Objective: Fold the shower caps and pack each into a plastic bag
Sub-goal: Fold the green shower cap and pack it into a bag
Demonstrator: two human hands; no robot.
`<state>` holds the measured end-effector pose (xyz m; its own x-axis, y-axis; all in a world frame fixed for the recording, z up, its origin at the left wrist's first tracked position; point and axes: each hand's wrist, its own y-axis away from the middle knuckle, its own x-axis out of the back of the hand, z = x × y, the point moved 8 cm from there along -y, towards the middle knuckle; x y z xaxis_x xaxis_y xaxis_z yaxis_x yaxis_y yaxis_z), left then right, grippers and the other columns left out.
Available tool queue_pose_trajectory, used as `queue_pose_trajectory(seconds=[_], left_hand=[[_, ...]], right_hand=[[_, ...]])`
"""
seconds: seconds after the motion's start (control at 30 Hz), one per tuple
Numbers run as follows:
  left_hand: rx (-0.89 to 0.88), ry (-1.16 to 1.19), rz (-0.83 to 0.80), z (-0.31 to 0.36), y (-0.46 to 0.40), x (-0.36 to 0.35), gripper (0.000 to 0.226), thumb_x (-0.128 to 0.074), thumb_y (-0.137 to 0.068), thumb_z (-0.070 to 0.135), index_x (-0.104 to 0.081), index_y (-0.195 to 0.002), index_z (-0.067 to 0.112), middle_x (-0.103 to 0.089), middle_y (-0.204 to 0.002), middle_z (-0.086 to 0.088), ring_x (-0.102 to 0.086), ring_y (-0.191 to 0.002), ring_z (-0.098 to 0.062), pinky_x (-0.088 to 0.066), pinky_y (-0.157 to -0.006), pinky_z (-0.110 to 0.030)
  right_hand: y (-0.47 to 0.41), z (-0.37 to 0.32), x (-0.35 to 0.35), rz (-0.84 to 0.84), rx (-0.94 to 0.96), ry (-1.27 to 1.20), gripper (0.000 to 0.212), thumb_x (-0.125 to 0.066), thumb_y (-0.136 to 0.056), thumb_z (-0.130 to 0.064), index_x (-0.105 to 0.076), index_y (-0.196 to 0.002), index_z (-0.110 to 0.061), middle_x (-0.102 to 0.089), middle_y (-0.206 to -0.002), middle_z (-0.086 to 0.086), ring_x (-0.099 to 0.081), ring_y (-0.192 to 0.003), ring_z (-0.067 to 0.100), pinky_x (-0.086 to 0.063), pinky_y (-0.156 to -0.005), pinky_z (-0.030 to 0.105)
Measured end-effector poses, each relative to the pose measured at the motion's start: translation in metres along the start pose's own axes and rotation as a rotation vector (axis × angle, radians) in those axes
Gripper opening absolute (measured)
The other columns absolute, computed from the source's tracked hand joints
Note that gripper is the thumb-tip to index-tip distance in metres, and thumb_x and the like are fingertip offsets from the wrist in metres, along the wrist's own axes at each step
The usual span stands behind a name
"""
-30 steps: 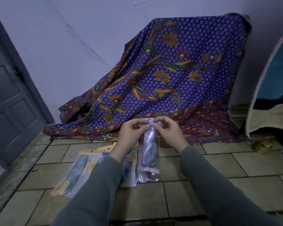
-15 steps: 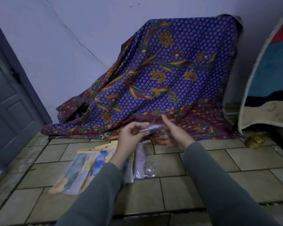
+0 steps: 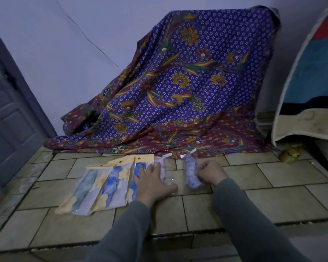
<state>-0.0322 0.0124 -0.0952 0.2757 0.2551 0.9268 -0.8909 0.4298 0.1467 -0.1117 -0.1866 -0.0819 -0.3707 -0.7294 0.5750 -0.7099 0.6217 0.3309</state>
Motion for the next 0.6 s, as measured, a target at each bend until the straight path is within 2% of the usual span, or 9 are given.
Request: queue_pose_trajectory(seconds=[0.1, 0.17, 0.3, 0.37, 0.47, 0.53, 0.6], left_hand=[[0.0, 0.042, 0.015, 0.001, 0.001, -0.002, 0.103, -0.052, -0.068, 0.073, -0.007, -0.151, 0.032, -0.011, -0.16, 0.001, 0.003, -0.146, -0.033, 0.001, -0.114, -0.056], [-0.016, 0.08, 0.011, 0.005, 0.003, -0.005, 0.104, -0.052, -0.068, 0.073, -0.006, -0.152, 0.032, -0.01, -0.16, 0.001, 0.004, -0.145, -0.034, 0.003, -0.113, -0.057], [-0.026, 0.088, -0.007, 0.011, 0.005, -0.005, 0.108, -0.052, -0.068, 0.078, -0.003, -0.152, 0.031, 0.0, -0.16, -0.002, 0.008, -0.145, -0.034, 0.005, -0.113, -0.056], [-0.035, 0.146, 0.037, 0.008, 0.004, 0.004, 0.108, -0.05, -0.065, 0.083, -0.008, -0.151, 0.033, -0.002, -0.16, -0.002, 0.002, -0.146, -0.03, 0.002, -0.113, -0.055], [-0.008, 0.197, 0.217, -0.013, 0.007, 0.035, 0.088, -0.048, -0.075, 0.074, -0.024, -0.148, 0.03, -0.016, -0.158, 0.0, -0.012, -0.145, -0.021, -0.005, -0.114, -0.049], [0.102, 0.173, 0.341, -0.042, 0.014, 0.055, 0.068, -0.049, -0.086, 0.058, -0.032, -0.145, 0.028, -0.021, -0.156, -0.002, -0.017, -0.143, -0.023, -0.01, -0.113, -0.05], [0.262, 0.093, 0.39, -0.08, 0.023, 0.064, 0.061, -0.047, -0.088, 0.051, -0.036, -0.142, 0.027, -0.021, -0.156, -0.005, -0.013, -0.143, -0.029, -0.011, -0.111, -0.055]], right_hand=[[0.008, 0.005, -0.015, -0.06, 0.027, 0.017, 0.004, -0.065, -0.081, -0.014, -0.062, -0.081, -0.017, -0.064, -0.086, 0.005, -0.059, -0.077, 0.018, -0.045, -0.068, 0.025], [0.012, 0.004, -0.026, -0.097, 0.037, 0.005, 0.008, -0.066, -0.079, -0.015, -0.064, -0.086, -0.018, -0.066, -0.091, 0.007, -0.06, -0.076, 0.018, -0.047, -0.067, 0.026], [0.018, 0.003, -0.03, -0.041, 0.025, 0.08, 0.036, -0.062, -0.083, -0.014, -0.058, -0.119, -0.013, -0.059, -0.122, 0.009, -0.059, -0.104, 0.023, -0.045, -0.081, 0.024], [0.024, -0.002, -0.028, 0.02, 0.037, 0.212, 0.044, -0.059, -0.083, -0.019, -0.054, -0.126, -0.013, -0.055, -0.129, 0.01, -0.054, -0.114, 0.026, -0.044, -0.086, 0.027], [0.034, -0.028, -0.032, 0.168, 0.228, 0.457, 0.045, -0.05, -0.087, -0.03, -0.05, -0.13, -0.016, -0.049, -0.131, 0.01, -0.045, -0.119, 0.028, -0.039, -0.096, 0.036], [0.041, -0.047, -0.052, 0.177, 0.415, 0.459, 0.046, -0.045, -0.091, -0.034, -0.048, -0.133, -0.017, -0.048, -0.134, 0.008, -0.042, -0.121, 0.025, -0.037, -0.101, 0.038], [0.046, -0.056, -0.078, 0.15, 0.518, 0.502, 0.051, -0.043, -0.092, -0.042, -0.044, -0.137, -0.019, -0.042, -0.143, 0.006, -0.036, -0.129, 0.024, -0.03, -0.107, 0.039]])
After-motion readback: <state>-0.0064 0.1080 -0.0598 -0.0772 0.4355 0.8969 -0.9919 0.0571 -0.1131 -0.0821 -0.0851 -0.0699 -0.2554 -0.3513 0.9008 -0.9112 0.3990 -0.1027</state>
